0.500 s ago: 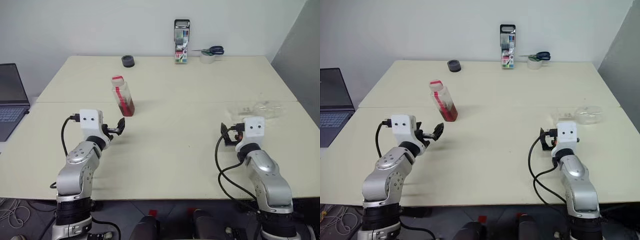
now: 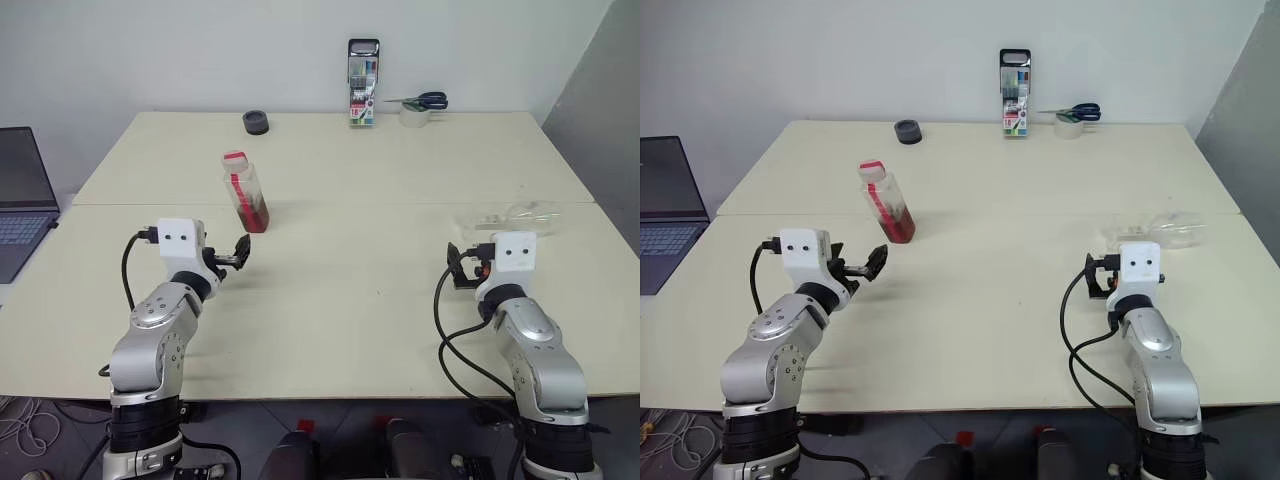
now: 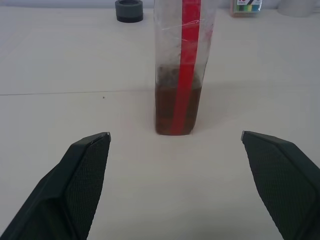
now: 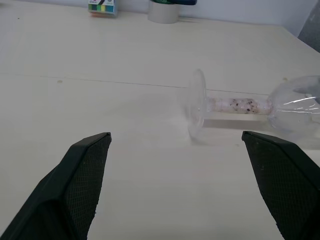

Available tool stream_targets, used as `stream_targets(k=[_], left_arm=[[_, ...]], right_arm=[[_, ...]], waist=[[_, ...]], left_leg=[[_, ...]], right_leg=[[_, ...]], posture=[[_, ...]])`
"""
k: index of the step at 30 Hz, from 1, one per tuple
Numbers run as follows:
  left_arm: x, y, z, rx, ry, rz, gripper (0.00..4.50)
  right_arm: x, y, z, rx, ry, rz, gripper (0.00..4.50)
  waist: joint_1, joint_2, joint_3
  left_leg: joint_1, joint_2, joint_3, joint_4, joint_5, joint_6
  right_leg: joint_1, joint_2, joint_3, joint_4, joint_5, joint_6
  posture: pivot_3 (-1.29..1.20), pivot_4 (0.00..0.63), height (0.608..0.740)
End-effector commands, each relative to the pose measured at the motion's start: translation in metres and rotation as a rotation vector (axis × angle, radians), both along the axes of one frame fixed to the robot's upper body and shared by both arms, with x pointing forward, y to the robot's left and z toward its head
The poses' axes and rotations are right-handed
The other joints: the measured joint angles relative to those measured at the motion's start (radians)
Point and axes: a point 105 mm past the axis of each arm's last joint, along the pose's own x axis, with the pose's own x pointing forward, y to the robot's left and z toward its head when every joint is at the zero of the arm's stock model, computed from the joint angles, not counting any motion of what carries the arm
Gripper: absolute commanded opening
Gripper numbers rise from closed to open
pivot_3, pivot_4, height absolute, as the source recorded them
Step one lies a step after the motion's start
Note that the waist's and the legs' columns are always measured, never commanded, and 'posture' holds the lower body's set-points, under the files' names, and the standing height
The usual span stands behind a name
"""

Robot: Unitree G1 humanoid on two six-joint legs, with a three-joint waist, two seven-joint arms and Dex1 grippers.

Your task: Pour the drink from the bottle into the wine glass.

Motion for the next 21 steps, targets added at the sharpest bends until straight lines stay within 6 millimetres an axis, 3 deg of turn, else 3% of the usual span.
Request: stream_targets(k=[1,7,10,14,17,21], left_arm=[[0.000,0.004,0.022,0.014,-0.082,0.015,4.48],[0.002,-0.002,0.025,0.009,-0.092,0.005,4.48],[0.005,-0.005,0.028,0.005,-0.097,-0.003,4.48],[0.008,-0.009,0.029,0.006,-0.098,-0.025,4.48],[0.011,-0.010,0.032,0.007,-0.104,-0.034,4.48],[0.015,-0.014,0.033,0.010,-0.112,-0.048,4.48]], right_arm=[[-0.001,0.000,0.016,-0.015,-0.067,0.005,4.50],[0.005,0.007,0.031,-0.027,-0.104,0.075,4.50],[0.008,0.036,0.053,0.032,-0.155,0.318,4.50],[-0.008,0.072,0.083,0.050,-0.181,0.727,4.50],[-0.020,0.083,0.106,0.049,-0.164,0.957,4.50],[-0.028,0.097,0.124,0.018,-0.168,1.103,4.50]], waist=[[0.000,0.000,0.000],[0.000,0.000,0.000],[-0.002,0.000,0.000],[-0.002,-0.001,0.001],[-0.001,-0.002,0.004],[0.000,-0.002,0.004]], left_leg=[[0.000,0.000,0.000,0.000,0.000,0.000],[0.000,0.000,0.000,0.000,0.000,0.000],[0.000,0.000,0.000,0.000,0.000,0.000],[0.000,0.000,0.000,0.000,0.000,0.000],[0.000,-0.001,0.000,0.000,0.000,0.001],[0.000,0.000,-0.001,0.000,-0.001,0.002]], right_leg=[[0.000,0.000,0.000,0.000,0.000,0.000],[0.000,0.000,0.000,0.000,0.000,0.000],[0.000,0.000,-0.001,0.000,0.000,0.000],[0.001,0.001,-0.002,-0.001,0.000,0.000],[0.001,0.001,-0.003,-0.001,0.000,0.000],[0.001,0.000,-0.004,-0.002,0.000,0.000]], posture=[[0.00,0.150,0.740],[0.00,0.150,0.740],[0.00,0.150,0.740],[0.00,0.150,0.740],[0.00,0.150,0.740],[0.00,0.150,0.740]])
